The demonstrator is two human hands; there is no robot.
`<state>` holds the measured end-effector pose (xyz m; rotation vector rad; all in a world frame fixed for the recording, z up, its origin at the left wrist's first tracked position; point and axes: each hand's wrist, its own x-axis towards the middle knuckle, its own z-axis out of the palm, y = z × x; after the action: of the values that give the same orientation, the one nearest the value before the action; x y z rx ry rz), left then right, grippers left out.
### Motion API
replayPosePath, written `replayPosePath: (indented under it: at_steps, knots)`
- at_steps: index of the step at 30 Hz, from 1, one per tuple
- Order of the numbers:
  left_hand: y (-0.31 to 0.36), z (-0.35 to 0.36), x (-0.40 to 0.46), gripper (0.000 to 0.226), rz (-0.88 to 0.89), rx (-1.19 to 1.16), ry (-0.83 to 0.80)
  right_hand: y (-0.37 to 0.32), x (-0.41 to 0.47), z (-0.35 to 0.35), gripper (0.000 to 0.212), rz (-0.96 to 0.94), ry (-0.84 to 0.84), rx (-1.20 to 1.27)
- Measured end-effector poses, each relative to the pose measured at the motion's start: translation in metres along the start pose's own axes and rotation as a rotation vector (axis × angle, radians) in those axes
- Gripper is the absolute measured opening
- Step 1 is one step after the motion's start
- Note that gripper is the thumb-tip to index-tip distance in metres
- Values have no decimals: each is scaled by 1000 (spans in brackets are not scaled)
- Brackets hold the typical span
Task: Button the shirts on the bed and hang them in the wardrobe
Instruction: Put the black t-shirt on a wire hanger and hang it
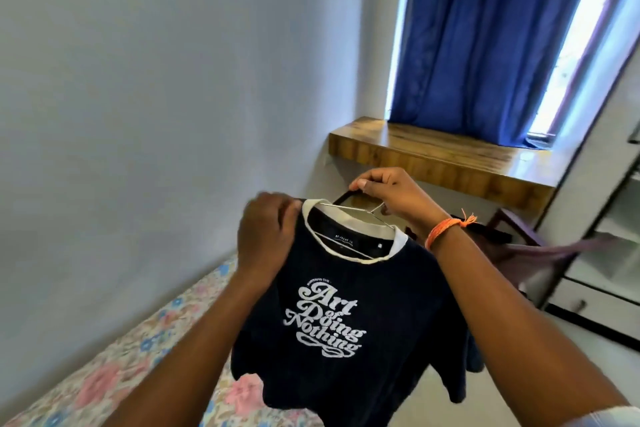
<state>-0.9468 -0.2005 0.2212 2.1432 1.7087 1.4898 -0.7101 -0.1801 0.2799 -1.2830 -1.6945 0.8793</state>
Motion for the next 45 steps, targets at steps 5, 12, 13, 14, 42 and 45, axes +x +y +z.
replayPosePath:
  at_steps: [5, 12, 13, 14, 42, 45]
  knots:
    - [114, 139, -61, 71, -537, -469, -449, 25, -20, -105, 20, 48, 160, 16]
    - [241, 275, -39, 43, -833, -909, -536, 84, -47, -236, 21, 109, 244, 30]
    - [255, 288, -43, 34, -792, -914, -547, 91, -51, -254, 22, 122, 269, 27]
    - [271, 303, -48, 30, -747, -918, -562, 99, -56, -274, 22, 139, 305, 19]
    - [579, 674, 30, 69, 42, -703, -1050, 267, -68, -728, 17, 317, 873, -219]
    - [622, 702, 58, 77, 253, -596, -800, 290, -74, -779, 17, 325, 898, -222]
